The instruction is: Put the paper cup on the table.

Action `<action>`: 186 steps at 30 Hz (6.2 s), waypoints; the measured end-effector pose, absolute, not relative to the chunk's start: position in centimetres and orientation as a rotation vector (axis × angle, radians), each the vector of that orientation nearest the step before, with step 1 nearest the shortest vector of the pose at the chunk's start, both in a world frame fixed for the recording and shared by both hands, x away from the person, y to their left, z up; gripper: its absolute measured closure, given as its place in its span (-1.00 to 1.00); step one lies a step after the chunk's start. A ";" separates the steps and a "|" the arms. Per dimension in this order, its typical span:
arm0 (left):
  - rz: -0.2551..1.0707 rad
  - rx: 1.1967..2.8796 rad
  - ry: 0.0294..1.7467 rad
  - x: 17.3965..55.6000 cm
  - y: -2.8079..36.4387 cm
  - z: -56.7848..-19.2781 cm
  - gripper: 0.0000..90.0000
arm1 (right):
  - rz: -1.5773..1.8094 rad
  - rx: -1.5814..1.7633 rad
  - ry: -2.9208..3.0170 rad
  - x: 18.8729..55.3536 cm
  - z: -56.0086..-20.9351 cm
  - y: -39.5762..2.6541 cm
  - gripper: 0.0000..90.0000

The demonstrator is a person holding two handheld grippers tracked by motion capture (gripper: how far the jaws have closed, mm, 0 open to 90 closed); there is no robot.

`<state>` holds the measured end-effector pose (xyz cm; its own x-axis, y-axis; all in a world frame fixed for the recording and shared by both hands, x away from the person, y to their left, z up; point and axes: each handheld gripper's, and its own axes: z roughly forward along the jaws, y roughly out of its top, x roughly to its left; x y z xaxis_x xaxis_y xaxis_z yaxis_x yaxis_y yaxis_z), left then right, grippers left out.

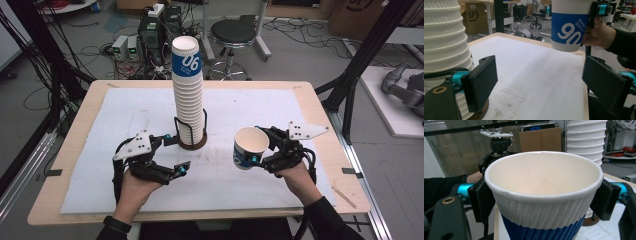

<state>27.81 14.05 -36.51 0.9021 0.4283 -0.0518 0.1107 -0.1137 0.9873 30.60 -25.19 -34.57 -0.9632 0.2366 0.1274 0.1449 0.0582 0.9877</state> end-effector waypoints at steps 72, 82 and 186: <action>0.378 1.693 0.560 27.6 16.1 -39.1 -0.70 | 1.767 0.867 1.898 37.9 -35.5 -31.9 -0.57; 0.372 1.695 0.561 27.6 16.1 -39.2 -0.70 | 1.729 0.906 1.860 39.1 -36.0 -32.4 -0.57; 0.354 1.715 0.560 27.3 15.6 -39.5 -0.70 | 1.270 1.298 1.897 42.5 -44.5 -31.2 -0.69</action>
